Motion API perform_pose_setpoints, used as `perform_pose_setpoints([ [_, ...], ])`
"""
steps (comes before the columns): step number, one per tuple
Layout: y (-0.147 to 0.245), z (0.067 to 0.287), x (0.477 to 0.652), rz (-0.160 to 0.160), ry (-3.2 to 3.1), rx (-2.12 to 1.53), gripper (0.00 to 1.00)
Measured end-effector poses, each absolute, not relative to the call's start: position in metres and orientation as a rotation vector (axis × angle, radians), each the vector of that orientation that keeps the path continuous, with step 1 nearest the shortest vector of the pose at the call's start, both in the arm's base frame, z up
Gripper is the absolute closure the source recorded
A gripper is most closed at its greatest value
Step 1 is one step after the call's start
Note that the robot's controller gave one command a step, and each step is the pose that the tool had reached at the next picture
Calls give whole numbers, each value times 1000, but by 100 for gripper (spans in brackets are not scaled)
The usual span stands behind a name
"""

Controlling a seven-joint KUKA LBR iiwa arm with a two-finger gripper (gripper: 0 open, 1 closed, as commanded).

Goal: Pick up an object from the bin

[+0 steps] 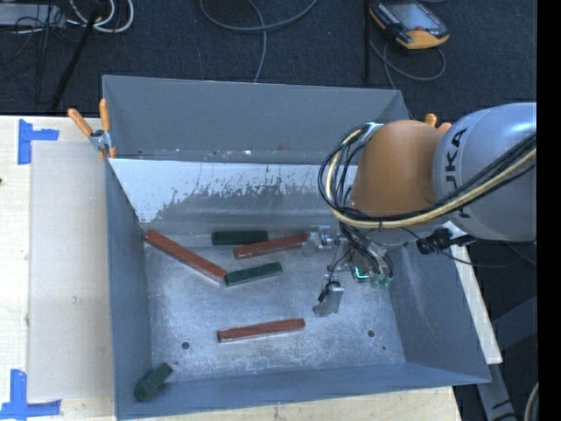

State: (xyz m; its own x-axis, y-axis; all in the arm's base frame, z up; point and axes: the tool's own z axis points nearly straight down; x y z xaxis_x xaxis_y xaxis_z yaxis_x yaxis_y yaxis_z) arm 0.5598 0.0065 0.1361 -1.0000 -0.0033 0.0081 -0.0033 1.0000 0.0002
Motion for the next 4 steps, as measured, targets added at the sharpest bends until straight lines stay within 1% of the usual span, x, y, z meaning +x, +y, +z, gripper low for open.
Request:
perform_pose_setpoints([
  [1,63,66,521,-4,-3129,-92,0],
  [2,60,70,524,-1,-3139,-98,100],
  [3,13,177,499,1,-3144,-133,100],
  [4,-9,248,503,0,-3146,-169,100],
])
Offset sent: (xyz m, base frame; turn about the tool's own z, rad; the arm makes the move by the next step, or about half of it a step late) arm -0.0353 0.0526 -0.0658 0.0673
